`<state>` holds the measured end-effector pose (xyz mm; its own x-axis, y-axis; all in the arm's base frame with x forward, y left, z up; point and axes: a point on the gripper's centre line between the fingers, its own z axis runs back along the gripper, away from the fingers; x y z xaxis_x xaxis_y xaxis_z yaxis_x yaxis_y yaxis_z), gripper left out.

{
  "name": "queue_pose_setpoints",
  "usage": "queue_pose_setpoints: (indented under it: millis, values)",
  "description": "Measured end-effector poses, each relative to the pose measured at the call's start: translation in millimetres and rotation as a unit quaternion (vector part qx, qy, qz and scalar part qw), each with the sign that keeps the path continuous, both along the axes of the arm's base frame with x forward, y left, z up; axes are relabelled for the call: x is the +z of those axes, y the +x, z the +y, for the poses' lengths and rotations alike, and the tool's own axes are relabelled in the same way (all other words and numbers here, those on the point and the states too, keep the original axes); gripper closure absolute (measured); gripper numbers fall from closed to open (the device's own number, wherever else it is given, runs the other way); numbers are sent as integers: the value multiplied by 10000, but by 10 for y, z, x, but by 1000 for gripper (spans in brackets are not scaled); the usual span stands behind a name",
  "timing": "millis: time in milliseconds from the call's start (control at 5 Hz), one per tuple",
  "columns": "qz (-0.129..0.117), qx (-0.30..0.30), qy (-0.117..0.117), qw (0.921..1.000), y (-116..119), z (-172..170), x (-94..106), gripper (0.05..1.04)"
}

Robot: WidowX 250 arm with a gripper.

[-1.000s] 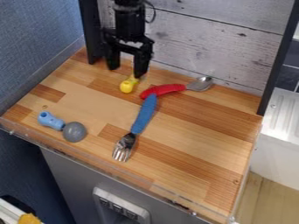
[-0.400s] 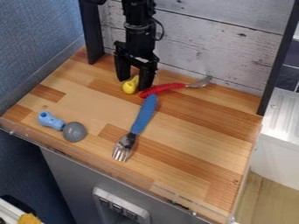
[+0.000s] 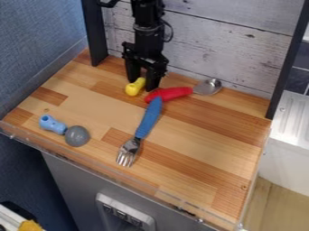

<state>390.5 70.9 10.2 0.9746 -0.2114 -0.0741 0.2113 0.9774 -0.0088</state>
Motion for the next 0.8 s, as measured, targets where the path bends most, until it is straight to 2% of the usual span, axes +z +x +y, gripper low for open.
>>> queue_pose_setpoints:
  millis: [200, 400, 800]
  values:
    - [-26, 355, 24, 9994, 24, -11, -5, 689]
    - [-69, 640, 27, 9979, 35, -22, -3, 753]
    - [-69, 785, 37, 9969, 39, -15, -9, 753]
